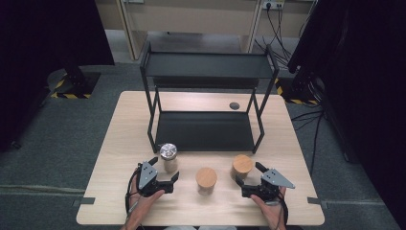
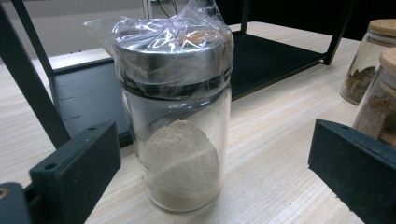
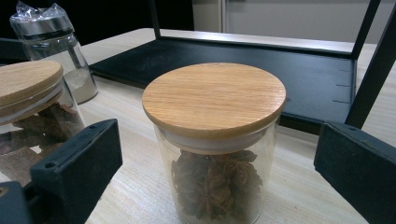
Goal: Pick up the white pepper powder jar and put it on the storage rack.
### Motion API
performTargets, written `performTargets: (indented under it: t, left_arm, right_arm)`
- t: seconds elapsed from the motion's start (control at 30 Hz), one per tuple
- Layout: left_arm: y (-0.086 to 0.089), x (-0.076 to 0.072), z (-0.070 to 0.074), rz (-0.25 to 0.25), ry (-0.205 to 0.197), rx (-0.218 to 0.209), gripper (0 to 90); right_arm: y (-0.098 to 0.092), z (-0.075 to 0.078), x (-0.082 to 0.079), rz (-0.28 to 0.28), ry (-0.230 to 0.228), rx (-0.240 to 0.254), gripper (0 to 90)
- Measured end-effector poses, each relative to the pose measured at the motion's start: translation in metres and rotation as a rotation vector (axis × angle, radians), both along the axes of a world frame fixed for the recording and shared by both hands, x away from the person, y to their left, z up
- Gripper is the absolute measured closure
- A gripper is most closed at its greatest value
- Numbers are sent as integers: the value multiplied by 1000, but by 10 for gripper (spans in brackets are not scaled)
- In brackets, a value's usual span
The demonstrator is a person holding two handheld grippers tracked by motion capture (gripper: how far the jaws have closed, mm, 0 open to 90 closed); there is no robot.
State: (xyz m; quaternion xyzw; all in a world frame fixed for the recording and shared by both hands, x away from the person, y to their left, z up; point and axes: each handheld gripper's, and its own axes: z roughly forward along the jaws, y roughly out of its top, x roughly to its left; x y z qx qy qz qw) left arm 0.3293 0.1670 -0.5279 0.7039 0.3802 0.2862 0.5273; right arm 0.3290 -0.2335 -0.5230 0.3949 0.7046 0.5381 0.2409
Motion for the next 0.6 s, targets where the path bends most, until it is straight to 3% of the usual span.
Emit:
performTargets:
  t: [0.6]
  left_arm:
    - [0,0,0,3,-1,0,18]
  right_arm:
    - [0,0,0,-3,4,4,13]
